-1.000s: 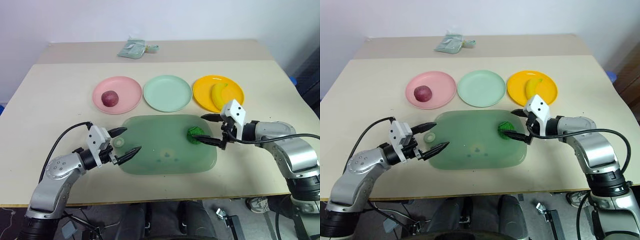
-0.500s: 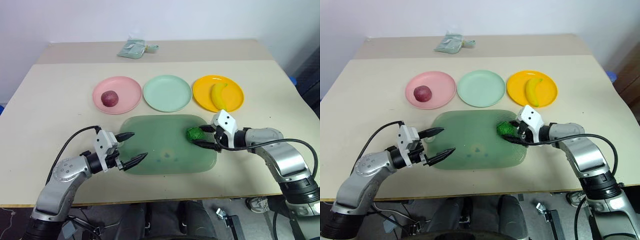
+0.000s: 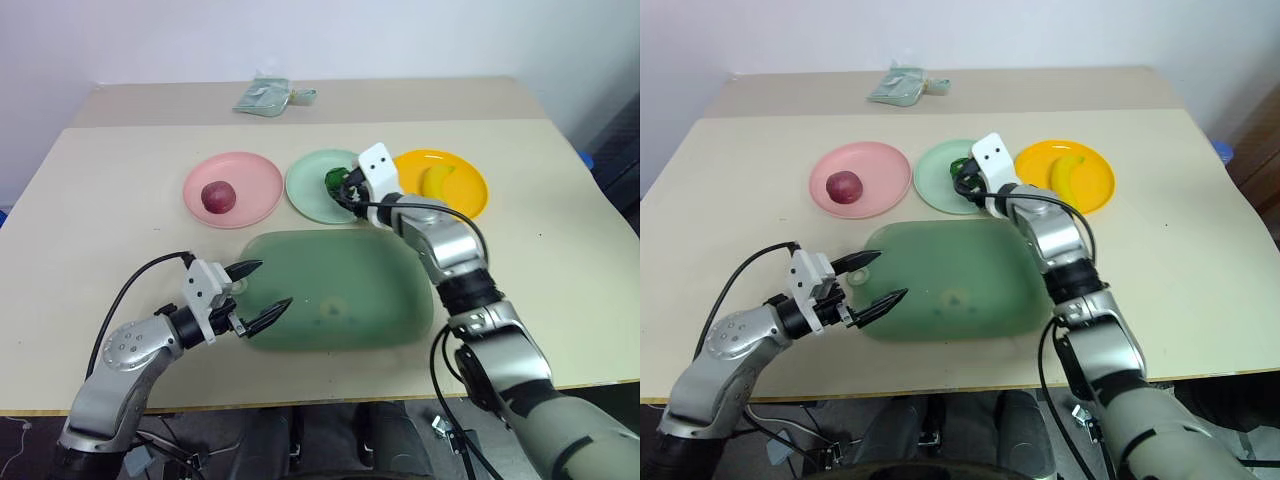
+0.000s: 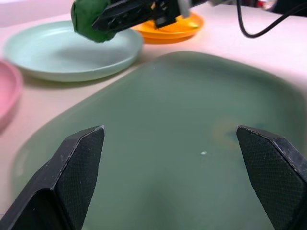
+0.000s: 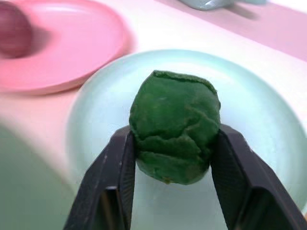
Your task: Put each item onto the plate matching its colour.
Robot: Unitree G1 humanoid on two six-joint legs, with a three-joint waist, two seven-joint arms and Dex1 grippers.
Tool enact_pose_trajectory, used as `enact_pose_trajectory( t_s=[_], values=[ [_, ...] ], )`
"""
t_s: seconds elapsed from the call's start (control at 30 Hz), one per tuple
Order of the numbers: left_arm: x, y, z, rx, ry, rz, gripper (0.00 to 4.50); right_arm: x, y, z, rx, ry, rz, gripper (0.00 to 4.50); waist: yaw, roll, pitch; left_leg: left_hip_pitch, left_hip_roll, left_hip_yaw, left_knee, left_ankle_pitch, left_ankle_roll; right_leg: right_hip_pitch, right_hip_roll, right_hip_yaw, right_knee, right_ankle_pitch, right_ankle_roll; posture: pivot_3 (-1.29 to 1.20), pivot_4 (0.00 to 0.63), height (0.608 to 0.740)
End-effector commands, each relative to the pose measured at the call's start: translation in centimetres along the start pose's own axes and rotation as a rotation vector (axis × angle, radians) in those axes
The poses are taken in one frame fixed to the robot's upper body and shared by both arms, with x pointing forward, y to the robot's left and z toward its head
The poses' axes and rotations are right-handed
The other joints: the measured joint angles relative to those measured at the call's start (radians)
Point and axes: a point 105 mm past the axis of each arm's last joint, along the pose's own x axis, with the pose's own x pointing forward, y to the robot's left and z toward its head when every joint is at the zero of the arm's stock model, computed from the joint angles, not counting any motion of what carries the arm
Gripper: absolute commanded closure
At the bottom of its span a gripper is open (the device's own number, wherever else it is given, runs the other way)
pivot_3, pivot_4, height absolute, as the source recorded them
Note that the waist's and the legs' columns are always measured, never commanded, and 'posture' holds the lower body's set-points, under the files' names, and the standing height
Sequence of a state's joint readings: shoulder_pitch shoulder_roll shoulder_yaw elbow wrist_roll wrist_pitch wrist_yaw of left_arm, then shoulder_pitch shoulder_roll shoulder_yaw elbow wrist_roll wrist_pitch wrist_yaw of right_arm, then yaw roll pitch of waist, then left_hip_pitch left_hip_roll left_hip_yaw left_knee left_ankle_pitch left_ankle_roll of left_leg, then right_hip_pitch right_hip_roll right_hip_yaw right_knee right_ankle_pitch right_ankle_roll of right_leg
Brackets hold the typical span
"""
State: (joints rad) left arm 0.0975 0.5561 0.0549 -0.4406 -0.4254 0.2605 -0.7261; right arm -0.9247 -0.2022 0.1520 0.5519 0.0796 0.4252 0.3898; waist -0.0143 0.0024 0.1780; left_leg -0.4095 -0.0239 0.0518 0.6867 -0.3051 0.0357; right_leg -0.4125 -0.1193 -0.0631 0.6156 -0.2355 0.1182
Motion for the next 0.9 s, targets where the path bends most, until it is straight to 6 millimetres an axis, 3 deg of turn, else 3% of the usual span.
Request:
enact_pose_trajectory(
  t_s=[0.03, 0.17, 0.27, 0.43, 0.57, 0.7, 0.9],
  values=[
    [-0.7, 0.0, 1.2, 0.033, -0.033, 0.054, 0.0, 0.6, -1.0, 1.0, 0.002, -0.035, -0.023, 1.83, 0.0, 0.0, 0.0, 0.0, 0.0, 0.0, 0.0, 0.0, 0.0, 0.0, 0.0, 0.0, 0.0, 0.0, 0.0, 0.0, 0.15, 0.74],
    [-1.1, -0.1, 1.3, 0.027, -0.037, 0.096, 0.0, 0.9, -1.0, 1.4, -0.011, -0.056, -0.006, 0.02, -0.006, 0.0, 0.0, 0.0, 0.0, 0.0, -0.001, 0.0, 0.0, 0.0, 0.001, 0.0, -0.001, 0.0, 0.0, 0.0, 0.15, 0.74],
    [-1.5, 0.2, 1.2, 0.021, -0.045, 0.16, 0.0, -0.1, -1.3, 2.3, -0.085, -0.143, 0.022, 0.02, -0.008, 0.001, 0.0, 0.0, 0.001, 0.0, -0.001, 0.001, -0.001, 0.0, 0.002, 0.0, 0.0, 0.0, 0.0, 0.0, 0.15, 0.74],
    [-3.6, 3.2, 0.6, 0.049, -0.016, 0.36, 0.0, -4.7, -2.5, 2.3, -0.108, -0.288, 0.178, 0.02, 0.006, 0.0, 0.0, 0.0, 0.001, 0.0, -0.001, 0.001, -0.001, 0.002, 0.002, -0.001, -0.001, 0.0, 0.0, 0.0, 0.15, 0.74],
    [-7.0, 5.6, -0.1, 0.059, 0.036, 0.498, 0.0, -9.2, -4.6, -0.7, -0.103, -0.216, 0.252, 0.02, 0.003, 0.0, 0.0, 0.001, 0.001, -0.001, -0.001, 0.001, -0.001, 0.003, 0.001, -0.001, -0.001, 0.0, 0.0, 0.0, 0.15, 0.74],
    [-9.2, 6.3, -0.6, 0.054, 0.08, 0.536, 0.0, -12.8, -6.5, -3.2, -0.085, -0.117, 0.278, 0.02, 0.001, 0.0, 0.0, 0.002, 0.002, 0.0, -0.001, 0.001, 0.0, 0.003, 0.001, -0.001, -0.003, 0.0, 0.0, 0.0, 0.15, 0.74],
    [-11.6, 6.7, -1.2, 0.064, 0.143, 0.618, 0.0, -15.7, -8.2, -5.1, -0.046, -0.035, 0.27, 0.02, 0.002, 0.0, 0.0, 0.003, 0.002, 0.001, -0.001, 0.001, 0.0, 0.003, 0.0, 0.0, -0.003, 0.0, 0.0, 0.0, 0.15, 0.74]
  ],
)
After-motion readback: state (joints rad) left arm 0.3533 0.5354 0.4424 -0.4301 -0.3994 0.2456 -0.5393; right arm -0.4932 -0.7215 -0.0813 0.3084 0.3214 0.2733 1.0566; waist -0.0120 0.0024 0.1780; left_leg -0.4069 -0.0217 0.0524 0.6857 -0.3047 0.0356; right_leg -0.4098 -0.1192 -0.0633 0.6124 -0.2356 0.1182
